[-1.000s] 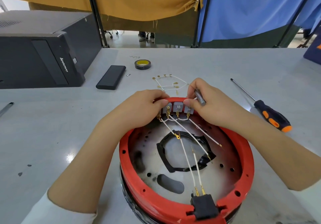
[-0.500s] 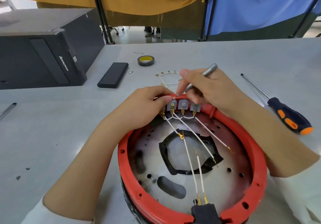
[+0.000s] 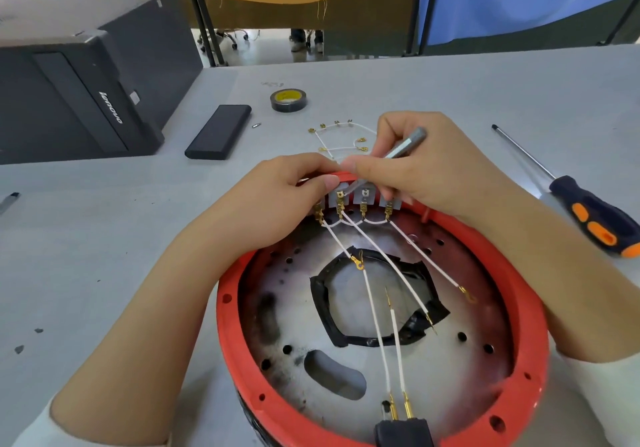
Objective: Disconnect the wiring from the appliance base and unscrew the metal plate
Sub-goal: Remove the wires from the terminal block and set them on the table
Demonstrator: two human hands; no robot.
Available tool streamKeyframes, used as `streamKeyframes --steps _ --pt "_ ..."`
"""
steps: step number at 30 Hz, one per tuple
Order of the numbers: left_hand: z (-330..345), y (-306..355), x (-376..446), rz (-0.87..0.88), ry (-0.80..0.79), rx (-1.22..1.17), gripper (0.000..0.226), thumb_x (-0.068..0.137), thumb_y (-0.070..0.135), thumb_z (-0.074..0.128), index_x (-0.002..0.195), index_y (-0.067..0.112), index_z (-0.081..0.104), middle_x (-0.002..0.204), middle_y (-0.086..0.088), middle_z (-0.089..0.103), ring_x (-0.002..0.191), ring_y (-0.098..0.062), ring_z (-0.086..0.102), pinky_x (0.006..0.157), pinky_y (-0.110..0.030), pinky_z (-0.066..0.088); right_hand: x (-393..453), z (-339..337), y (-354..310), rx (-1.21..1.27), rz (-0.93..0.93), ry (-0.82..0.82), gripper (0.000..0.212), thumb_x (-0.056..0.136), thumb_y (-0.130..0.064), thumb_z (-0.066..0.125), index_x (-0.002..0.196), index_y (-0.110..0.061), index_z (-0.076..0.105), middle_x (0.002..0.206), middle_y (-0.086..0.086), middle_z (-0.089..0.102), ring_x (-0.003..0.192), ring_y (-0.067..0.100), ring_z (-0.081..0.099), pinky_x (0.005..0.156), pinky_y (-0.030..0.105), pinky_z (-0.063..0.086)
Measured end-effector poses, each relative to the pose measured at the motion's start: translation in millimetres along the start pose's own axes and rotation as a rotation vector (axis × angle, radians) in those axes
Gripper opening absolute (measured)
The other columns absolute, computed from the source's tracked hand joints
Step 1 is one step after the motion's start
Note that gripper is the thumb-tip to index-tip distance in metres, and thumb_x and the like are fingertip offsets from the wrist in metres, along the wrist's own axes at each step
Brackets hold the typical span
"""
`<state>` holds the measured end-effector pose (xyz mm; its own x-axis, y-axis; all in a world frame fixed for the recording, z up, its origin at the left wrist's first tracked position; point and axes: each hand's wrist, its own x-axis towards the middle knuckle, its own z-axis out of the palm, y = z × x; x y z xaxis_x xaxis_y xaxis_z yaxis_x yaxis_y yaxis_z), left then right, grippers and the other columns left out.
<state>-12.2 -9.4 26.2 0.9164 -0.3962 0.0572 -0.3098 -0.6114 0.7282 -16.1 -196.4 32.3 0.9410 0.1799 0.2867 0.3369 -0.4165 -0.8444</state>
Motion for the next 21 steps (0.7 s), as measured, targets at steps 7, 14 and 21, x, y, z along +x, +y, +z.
streamKeyframes --steps 7,14,21 --pt "2.0 2.4 0.9 -0.019 0.018 0.029 0.016 0.095 0.033 0.050 0.098 0.043 0.062 0.088 0.011 0.067 0.081 -0.004 0.058 0.071 -0.013 0.042 -4.3 3.7 -7.1 -0.034 0.012 -0.024 0.035 0.085 -0.028 0.069 0.061 -0.019 0.044 0.043 0.003 0.056 0.033 0.013 0.043 0.034 0.014 0.030" --pt "2.1 5.4 1.6 -0.033 0.016 0.055 0.018 0.096 0.032 0.048 0.097 0.043 0.062 0.094 0.008 0.068 0.092 -0.011 0.060 0.086 -0.026 0.045 7.3 5.2 -7.1 -0.032 0.093 -0.045 0.032 0.087 -0.021 0.063 0.062 -0.015 0.044 0.041 0.002 0.054 0.031 0.016 0.040 0.038 0.021 0.035" --pt "1.9 3.5 1.7 -0.021 0.008 0.044 0.018 0.096 0.033 0.048 0.102 0.038 0.064 0.095 0.004 0.069 0.093 -0.015 0.061 0.088 -0.033 0.047 -3.3 4.4 -3.9 -0.117 -0.047 0.057 0.033 0.087 -0.025 0.062 0.061 -0.015 0.045 0.044 0.001 0.057 0.038 0.005 0.049 0.044 0.013 0.040"
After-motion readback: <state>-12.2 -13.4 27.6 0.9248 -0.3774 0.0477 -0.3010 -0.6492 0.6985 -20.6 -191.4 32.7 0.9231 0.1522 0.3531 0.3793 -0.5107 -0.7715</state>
